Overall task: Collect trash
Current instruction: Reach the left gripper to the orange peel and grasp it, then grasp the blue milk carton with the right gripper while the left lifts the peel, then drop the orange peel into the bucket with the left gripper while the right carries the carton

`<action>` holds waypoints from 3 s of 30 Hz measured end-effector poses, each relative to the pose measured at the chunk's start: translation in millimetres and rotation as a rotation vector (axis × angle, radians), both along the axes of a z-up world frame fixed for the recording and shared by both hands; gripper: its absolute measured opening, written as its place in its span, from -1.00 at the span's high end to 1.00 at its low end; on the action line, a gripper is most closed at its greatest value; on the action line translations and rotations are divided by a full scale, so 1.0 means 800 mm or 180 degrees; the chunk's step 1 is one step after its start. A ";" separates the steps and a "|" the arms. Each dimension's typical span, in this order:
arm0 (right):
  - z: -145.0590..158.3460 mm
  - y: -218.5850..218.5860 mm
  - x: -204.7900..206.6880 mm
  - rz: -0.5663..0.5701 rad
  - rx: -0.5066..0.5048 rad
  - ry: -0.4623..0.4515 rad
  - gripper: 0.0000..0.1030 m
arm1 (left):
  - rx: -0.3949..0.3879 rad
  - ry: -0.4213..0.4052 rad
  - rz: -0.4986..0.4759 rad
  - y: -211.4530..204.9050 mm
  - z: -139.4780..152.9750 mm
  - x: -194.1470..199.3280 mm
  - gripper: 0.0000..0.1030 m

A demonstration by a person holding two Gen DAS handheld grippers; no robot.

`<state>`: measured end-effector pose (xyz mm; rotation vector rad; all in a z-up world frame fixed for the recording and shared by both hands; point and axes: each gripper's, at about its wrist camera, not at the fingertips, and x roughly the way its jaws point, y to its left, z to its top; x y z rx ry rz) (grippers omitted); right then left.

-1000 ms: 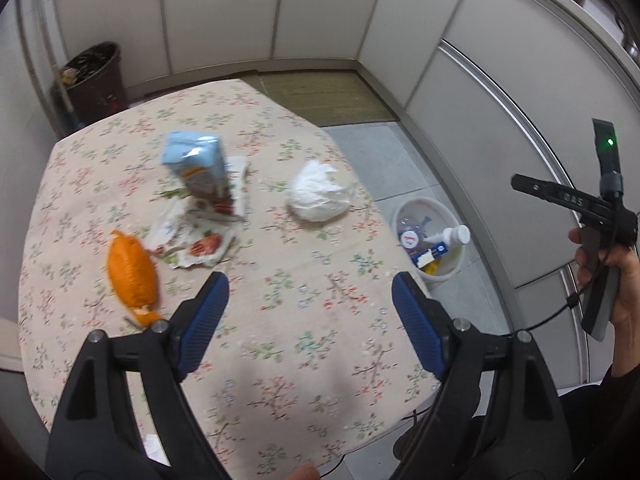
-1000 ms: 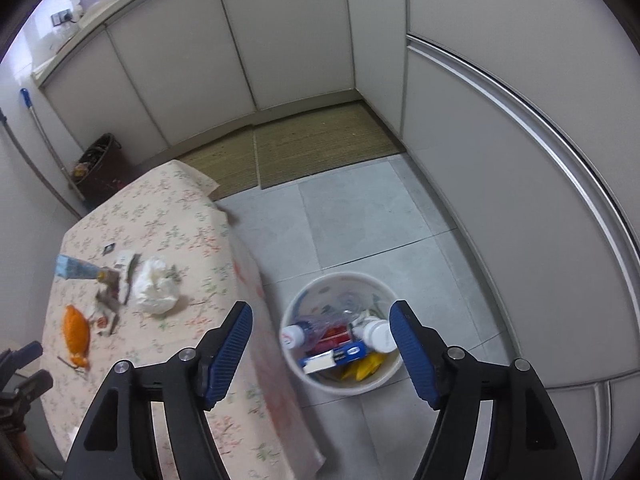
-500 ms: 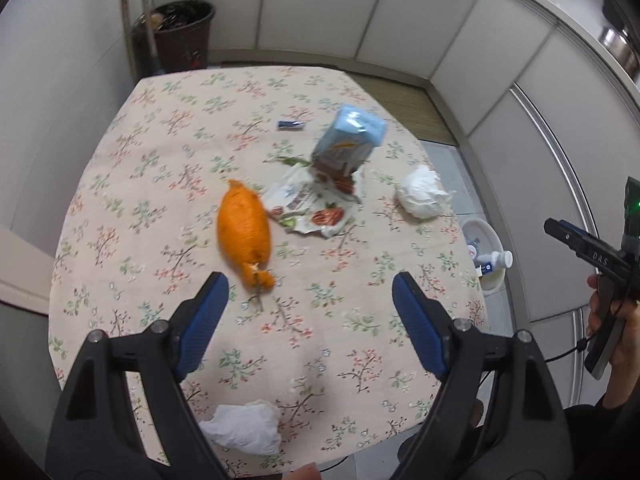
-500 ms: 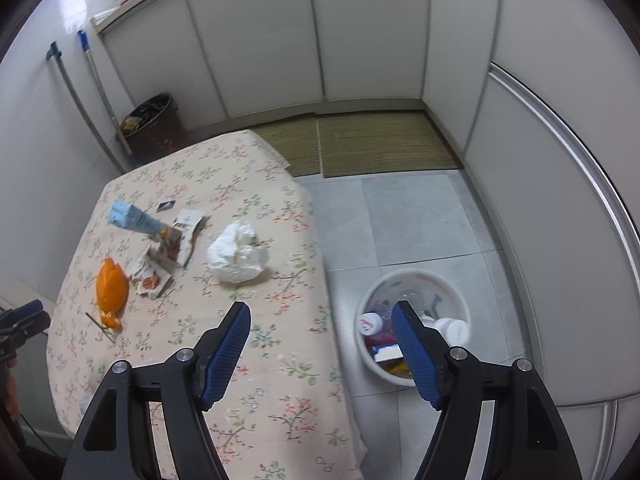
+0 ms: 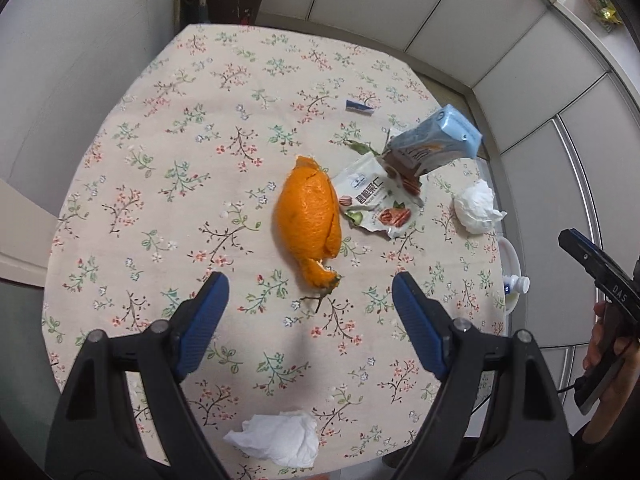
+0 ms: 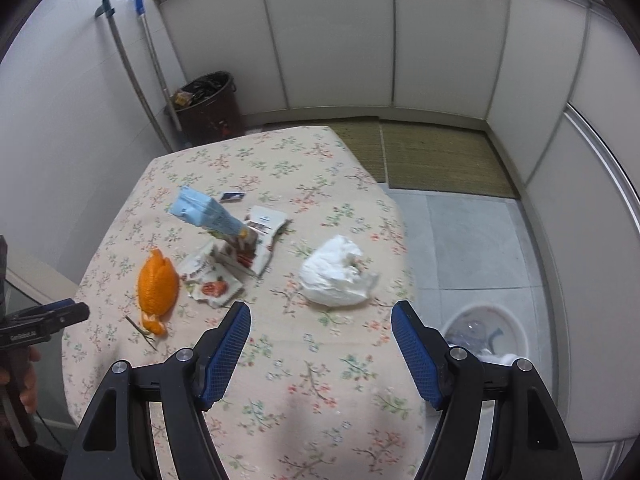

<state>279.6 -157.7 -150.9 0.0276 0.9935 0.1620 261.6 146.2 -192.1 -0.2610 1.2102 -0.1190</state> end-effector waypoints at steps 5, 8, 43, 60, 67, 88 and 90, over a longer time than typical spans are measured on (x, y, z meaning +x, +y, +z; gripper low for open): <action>-0.011 0.024 0.012 0.0029 0.0034 0.0058 -0.44 | -0.0098 0.0089 0.0027 -0.004 -0.021 0.029 -0.45; -0.015 0.033 0.014 0.0061 0.0024 0.0073 -0.45 | -0.0080 0.0093 0.0042 -0.014 -0.034 0.052 -0.30; -0.055 0.233 0.107 0.1779 -0.1664 -0.0041 -0.08 | 0.0346 -0.0102 0.0110 0.016 -0.009 0.030 0.45; 0.004 0.187 0.055 0.1505 -0.1470 -0.0336 0.39 | 0.0406 -0.0473 -0.0036 -0.025 0.035 0.007 0.45; 0.053 0.107 0.000 0.1072 -0.1231 -0.0471 0.39 | 0.0328 -0.0714 -0.0286 -0.070 0.066 -0.014 0.46; 0.037 -0.223 -0.082 -0.0512 -0.0588 -0.0285 0.39 | 0.0023 -0.0908 -0.1614 -0.370 0.063 -0.032 0.46; 0.028 -0.251 -0.081 -0.0636 -0.0574 -0.0241 0.39 | -0.0028 -0.0879 -0.1720 -0.409 0.049 -0.022 0.46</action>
